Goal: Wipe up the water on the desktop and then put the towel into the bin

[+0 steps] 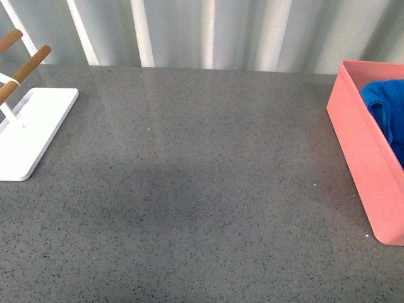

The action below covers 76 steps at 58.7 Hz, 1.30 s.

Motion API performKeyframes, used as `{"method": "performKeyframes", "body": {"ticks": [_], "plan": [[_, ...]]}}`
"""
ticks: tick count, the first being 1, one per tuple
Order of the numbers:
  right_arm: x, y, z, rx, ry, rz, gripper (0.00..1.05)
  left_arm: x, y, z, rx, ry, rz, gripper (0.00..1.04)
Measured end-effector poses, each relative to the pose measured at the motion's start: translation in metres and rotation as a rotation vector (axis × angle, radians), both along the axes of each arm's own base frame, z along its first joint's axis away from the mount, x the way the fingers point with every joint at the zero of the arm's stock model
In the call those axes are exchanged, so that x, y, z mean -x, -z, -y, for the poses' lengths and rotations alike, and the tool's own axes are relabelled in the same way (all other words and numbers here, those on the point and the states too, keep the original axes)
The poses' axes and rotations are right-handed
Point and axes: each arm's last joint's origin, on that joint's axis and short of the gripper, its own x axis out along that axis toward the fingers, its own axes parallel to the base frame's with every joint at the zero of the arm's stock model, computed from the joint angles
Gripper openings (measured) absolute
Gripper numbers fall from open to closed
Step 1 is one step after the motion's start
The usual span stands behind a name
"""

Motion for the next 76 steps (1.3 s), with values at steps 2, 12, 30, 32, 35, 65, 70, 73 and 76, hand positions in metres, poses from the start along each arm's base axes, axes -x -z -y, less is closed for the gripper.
{"method": "performKeyframes", "body": {"ticks": [2, 12, 30, 32, 35, 65, 70, 73, 76], "plan": [[0.001, 0.001, -0.001, -0.006, -0.007, -0.010, 0.98, 0.000, 0.000, 0.000, 0.000, 0.000, 0.000, 0.98], [0.010, 0.009, -0.001, -0.018, -0.063, -0.040, 0.98, 0.000, 0.000, 0.000, 0.000, 0.000, 0.000, 0.98], [0.004, -0.015, -0.002, -0.057, -0.088, 0.050, 0.98, 0.000, 0.000, 0.000, 0.000, 0.000, 0.000, 0.98], [0.001, -0.025, -0.003, -0.055, -0.092, 0.076, 0.98, 0.000, 0.000, 0.000, 0.000, 0.000, 0.000, 0.98], [-0.003, -0.045, -0.005, -0.044, -0.094, 0.130, 0.98, 0.000, 0.000, 0.000, 0.000, 0.000, 0.000, 0.98], [0.060, -0.212, -0.072, 0.287, -0.096, 0.968, 0.92, 0.000, 0.000, 0.000, 0.000, 0.000, 0.000, 0.98], [0.085, -0.196, -0.079, 0.281, -0.020, 1.093, 0.78, 0.000, 0.000, 0.000, 0.000, 0.000, 0.000, 0.98], [0.100, -0.176, -0.080, 0.265, -0.011, 1.119, 0.69, 0.000, 0.000, 0.000, 0.000, 0.000, -0.001, 0.98], [0.112, -0.153, -0.080, 0.259, -0.004, 1.110, 0.60, 0.000, 0.000, 0.000, 0.000, 0.000, -0.001, 0.98]]}}
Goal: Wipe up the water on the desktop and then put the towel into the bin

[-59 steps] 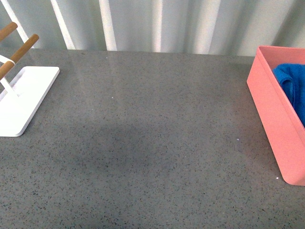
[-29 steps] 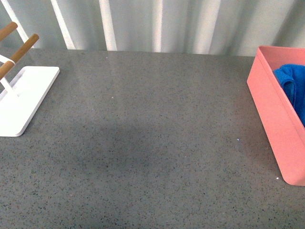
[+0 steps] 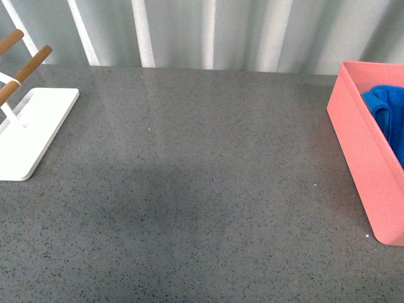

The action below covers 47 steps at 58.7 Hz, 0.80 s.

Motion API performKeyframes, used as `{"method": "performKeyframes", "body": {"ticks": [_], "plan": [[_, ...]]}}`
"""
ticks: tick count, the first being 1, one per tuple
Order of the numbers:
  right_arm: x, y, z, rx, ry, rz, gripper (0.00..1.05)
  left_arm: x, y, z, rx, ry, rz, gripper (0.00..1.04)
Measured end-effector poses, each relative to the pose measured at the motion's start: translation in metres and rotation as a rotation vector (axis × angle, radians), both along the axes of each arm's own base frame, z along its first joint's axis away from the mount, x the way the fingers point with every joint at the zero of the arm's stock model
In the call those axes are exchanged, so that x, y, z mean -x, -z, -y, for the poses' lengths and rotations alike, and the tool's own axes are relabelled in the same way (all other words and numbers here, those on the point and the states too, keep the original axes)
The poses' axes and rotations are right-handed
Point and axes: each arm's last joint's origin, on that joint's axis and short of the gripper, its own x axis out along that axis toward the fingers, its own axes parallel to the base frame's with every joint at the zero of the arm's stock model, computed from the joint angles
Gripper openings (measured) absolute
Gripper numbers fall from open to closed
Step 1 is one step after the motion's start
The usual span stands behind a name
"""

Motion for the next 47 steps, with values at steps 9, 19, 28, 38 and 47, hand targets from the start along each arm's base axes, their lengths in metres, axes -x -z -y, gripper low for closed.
{"method": "performKeyframes", "body": {"ticks": [9, 19, 28, 38, 47], "plan": [[0.025, 0.058, 0.000, -0.011, 0.007, -0.065, 0.33, 0.000, 0.000, 0.000, 0.000, 0.000, 0.000, 0.98], [0.056, 0.094, 0.000, -0.012, 0.003, -0.061, 0.03, 0.000, 0.000, 0.000, 0.000, 0.000, 0.000, 0.98], [0.074, 0.115, 0.000, -0.012, 0.004, -0.072, 0.03, 0.000, 0.000, 0.000, 0.000, 0.000, 0.000, 0.98], [0.089, 0.130, 0.000, -0.012, 0.004, -0.073, 0.03, 0.000, 0.000, 0.000, 0.000, 0.000, 0.000, 0.98], [0.101, 0.141, 0.000, -0.012, 0.004, -0.069, 0.03, 0.000, 0.000, 0.000, 0.000, 0.000, 0.000, 0.98]]}}
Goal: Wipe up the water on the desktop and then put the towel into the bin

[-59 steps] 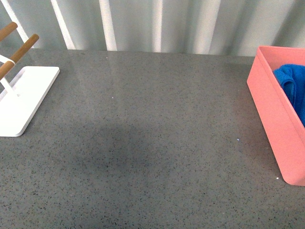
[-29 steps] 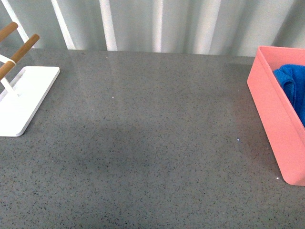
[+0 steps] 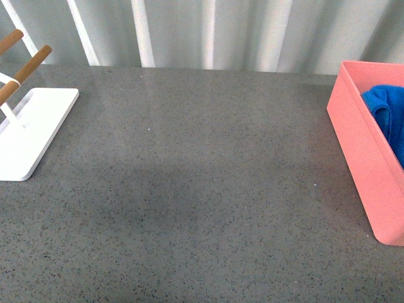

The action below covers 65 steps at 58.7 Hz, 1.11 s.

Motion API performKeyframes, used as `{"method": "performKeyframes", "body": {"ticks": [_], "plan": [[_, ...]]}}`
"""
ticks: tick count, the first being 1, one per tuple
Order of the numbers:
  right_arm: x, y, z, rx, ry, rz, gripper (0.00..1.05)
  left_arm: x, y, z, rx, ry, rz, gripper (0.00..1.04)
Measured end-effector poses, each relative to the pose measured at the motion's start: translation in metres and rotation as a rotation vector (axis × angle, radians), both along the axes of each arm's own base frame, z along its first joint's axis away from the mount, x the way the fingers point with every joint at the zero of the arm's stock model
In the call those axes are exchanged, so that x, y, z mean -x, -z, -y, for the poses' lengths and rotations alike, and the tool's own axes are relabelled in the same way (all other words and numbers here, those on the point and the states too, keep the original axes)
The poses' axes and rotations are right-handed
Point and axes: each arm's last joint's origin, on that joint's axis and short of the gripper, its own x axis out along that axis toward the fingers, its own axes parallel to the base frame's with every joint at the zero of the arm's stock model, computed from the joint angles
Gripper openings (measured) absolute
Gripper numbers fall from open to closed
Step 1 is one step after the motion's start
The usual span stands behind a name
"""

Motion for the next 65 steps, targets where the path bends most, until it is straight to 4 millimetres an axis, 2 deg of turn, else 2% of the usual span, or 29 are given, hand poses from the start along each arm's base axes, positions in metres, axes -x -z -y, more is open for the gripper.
{"method": "performKeyframes", "body": {"ticks": [14, 38, 65], "plan": [[0.017, 0.014, 0.000, -0.002, 0.000, -0.002, 0.03, 0.000, 0.000, 0.000, 0.000, 0.000, 0.000, 0.98], [0.033, 0.025, 0.000, -0.004, 0.001, 0.007, 0.03, 0.000, 0.000, 0.000, 0.000, 0.000, 0.000, 0.98], [0.044, 0.023, 0.000, -0.006, 0.002, 0.032, 0.03, 0.000, 0.000, 0.000, 0.000, 0.000, 0.000, 0.98]]}}
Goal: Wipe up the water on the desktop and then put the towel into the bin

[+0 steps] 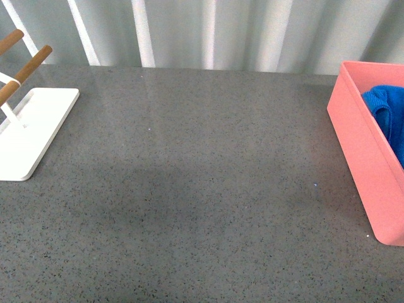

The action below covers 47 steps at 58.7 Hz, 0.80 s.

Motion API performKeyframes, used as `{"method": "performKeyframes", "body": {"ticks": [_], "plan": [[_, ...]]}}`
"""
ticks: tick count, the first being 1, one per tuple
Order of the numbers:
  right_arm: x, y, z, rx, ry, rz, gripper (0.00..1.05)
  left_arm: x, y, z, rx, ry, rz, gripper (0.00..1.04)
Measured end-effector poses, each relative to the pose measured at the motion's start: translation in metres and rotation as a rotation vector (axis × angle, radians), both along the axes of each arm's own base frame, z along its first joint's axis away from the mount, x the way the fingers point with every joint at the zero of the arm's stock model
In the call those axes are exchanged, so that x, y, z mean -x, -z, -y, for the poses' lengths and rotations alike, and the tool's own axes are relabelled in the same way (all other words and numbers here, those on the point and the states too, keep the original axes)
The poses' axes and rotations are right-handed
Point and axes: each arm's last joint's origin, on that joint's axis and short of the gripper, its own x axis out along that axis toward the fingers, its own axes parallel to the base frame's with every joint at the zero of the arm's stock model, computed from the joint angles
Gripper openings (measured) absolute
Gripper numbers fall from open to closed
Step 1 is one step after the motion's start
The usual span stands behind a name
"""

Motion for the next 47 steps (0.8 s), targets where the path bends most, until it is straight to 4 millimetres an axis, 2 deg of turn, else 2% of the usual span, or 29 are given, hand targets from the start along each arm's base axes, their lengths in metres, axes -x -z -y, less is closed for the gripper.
{"method": "performKeyframes", "body": {"ticks": [18, 28, 43, 47], "plan": [[0.005, 0.000, 0.000, 0.000, 0.000, 0.001, 0.03, 0.000, 0.000, 0.000, 0.000, 0.000, 0.000, 0.98], [0.017, 0.003, 0.000, -0.001, 0.001, -0.004, 0.03, 0.000, 0.000, 0.000, 0.000, 0.000, 0.000, 0.98], [0.017, 0.003, 0.000, -0.001, 0.001, -0.005, 0.03, 0.000, 0.000, 0.000, 0.000, 0.000, 0.000, 0.98], [0.017, 0.003, 0.000, 0.000, 0.001, -0.005, 0.14, 0.000, 0.000, 0.000, 0.000, 0.000, 0.000, 0.98]]}}
